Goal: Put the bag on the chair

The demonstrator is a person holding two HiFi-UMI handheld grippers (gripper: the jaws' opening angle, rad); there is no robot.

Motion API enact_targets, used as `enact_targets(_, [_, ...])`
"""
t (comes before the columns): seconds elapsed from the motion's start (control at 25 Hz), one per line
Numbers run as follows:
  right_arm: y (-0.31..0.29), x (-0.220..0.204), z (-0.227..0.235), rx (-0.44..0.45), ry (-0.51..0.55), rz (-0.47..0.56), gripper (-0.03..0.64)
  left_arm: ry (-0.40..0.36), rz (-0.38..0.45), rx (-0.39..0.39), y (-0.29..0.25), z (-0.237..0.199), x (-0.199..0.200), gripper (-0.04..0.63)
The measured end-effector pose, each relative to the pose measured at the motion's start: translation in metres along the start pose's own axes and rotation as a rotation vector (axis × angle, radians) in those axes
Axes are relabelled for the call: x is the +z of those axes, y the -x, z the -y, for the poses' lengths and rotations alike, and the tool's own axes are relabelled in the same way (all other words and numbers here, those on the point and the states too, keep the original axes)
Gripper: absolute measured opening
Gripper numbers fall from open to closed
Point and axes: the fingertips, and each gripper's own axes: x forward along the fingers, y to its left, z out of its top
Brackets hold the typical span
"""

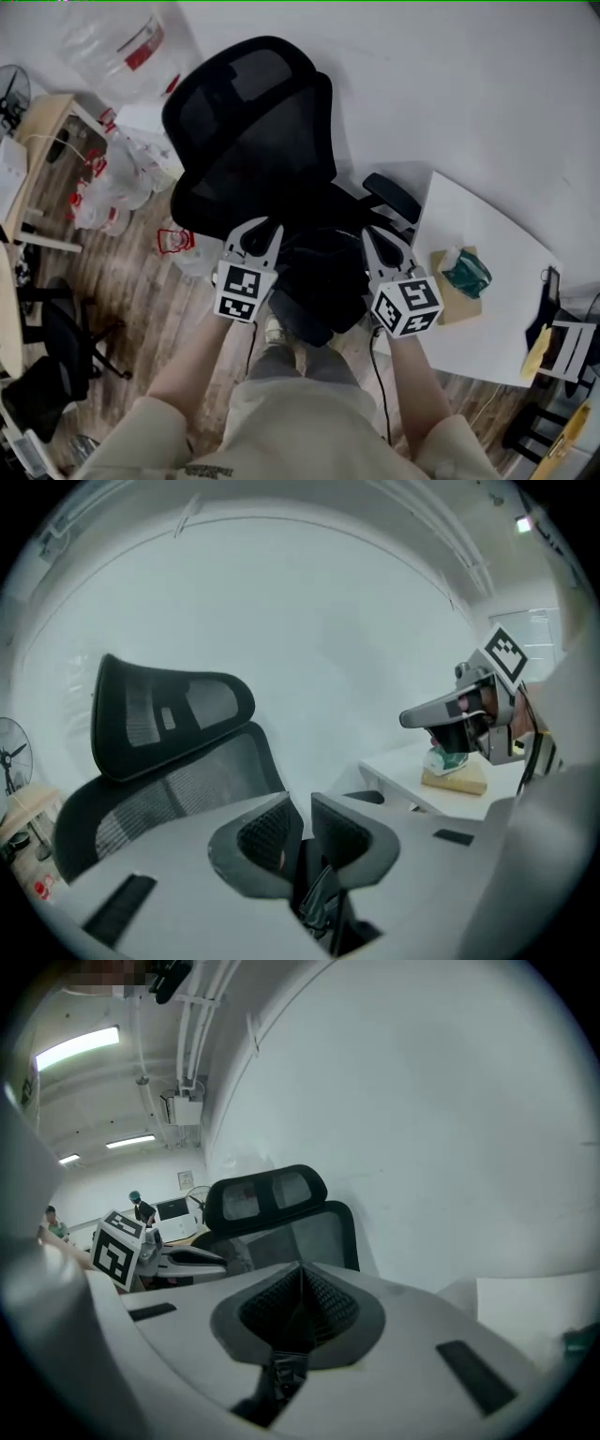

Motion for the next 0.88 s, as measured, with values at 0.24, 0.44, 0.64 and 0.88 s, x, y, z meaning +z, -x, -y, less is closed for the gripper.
enact_targets(0.24, [0.033, 0.04, -0.037, 0.068, 0.044, 0.066, 0.025, -0.052, 0.097, -0.024, 0.044, 0.005, 0.05, 0.063])
enact_targets(0.44, [0.056, 0.065, -0.064, 0.097, 0.076, 0.11, 0.023, -0.077, 0.135, -0.043, 0.078, 0.011, 0.071, 0.055])
enact_targets(0.64, [0.076, 0.081, -0.082, 0.104, 0.096, 0.144, 0.021, -0.076, 0.186, -0.052, 0.105, 0.02, 0.088, 0.049])
enact_targets(0.88, [0.099, 0.091, -0.101, 0.129, 0.108, 0.166, 0.021, -0.082, 0.252, -0.056, 0.136, 0.027, 0.107, 0.048])
